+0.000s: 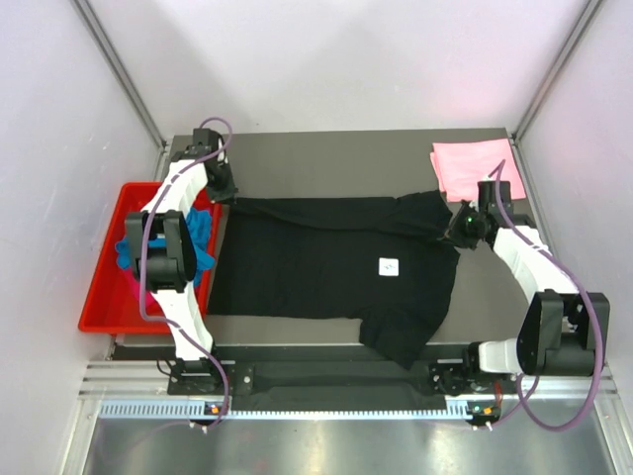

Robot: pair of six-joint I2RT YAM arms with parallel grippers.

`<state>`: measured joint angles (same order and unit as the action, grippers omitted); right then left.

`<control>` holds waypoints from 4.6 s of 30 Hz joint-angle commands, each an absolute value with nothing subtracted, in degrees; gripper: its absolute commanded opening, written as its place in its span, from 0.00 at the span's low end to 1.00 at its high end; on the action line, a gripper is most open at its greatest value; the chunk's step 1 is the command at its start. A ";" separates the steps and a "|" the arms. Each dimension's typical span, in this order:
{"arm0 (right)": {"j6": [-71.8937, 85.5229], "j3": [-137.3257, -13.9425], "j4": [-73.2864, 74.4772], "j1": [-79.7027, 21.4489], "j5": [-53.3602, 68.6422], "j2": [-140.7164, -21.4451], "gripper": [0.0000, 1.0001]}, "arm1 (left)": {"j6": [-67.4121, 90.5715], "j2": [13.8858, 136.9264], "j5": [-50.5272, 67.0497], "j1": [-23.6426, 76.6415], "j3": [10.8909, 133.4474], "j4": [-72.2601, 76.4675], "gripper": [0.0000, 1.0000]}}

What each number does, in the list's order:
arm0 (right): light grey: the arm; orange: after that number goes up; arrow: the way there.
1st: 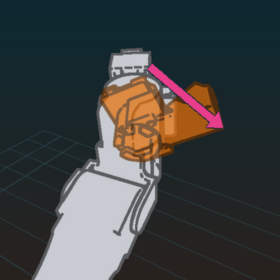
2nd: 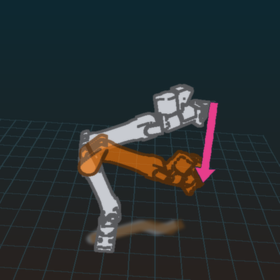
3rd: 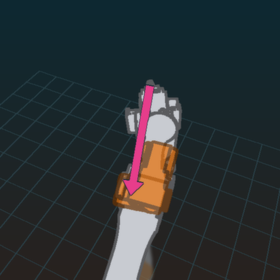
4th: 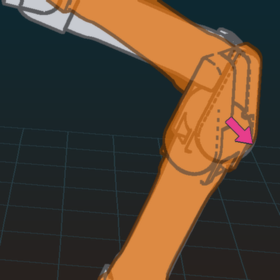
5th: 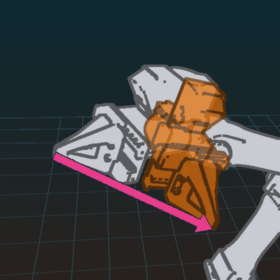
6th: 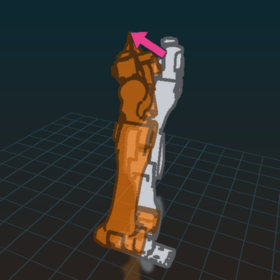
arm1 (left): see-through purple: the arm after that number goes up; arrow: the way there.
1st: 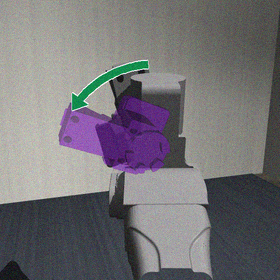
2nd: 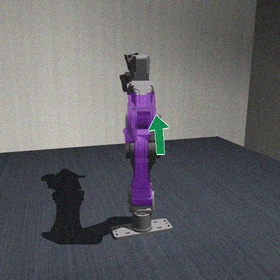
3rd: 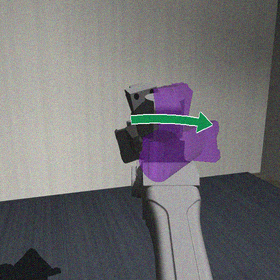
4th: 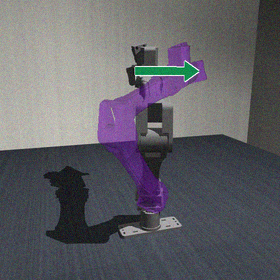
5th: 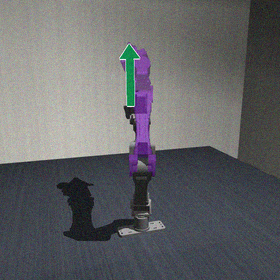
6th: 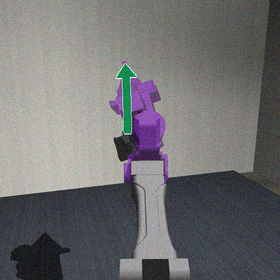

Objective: Fold and stack the t-shirts
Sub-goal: Fold the tshirt

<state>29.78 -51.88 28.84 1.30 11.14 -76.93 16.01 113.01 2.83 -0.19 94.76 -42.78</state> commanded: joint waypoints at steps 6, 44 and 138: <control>29.71 -54.32 31.64 2.02 14.07 -72.16 0.00 | 15.20 114.87 -4.48 -0.18 96.24 -47.90 0.00; 26.28 -39.99 31.90 2.20 14.33 -65.92 0.01 | 18.10 112.05 1.76 8.08 89.66 -40.52 0.35; 24.18 -63.10 13.07 10.47 5.56 -93.27 0.33 | 25.22 125.79 10.29 7.64 112.24 -38.76 0.47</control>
